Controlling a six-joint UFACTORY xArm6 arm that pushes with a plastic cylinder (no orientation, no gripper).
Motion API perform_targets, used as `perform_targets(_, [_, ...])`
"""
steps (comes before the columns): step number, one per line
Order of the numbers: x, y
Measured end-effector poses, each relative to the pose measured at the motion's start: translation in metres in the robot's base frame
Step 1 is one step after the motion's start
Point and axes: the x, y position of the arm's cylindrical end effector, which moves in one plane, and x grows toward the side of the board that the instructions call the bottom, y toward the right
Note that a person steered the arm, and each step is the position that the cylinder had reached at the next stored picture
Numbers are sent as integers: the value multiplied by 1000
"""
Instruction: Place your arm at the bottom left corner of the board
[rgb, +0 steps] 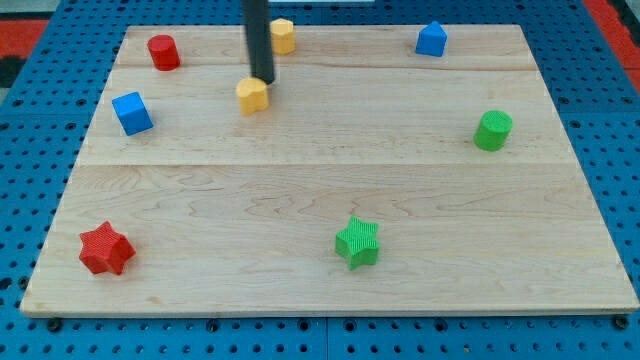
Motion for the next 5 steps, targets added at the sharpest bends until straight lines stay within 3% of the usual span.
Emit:
perform_targets(1, [65, 3])
perform_targets(2, [82, 34])
perform_targets(3, [150, 24])
perform_targets(5, [216, -164])
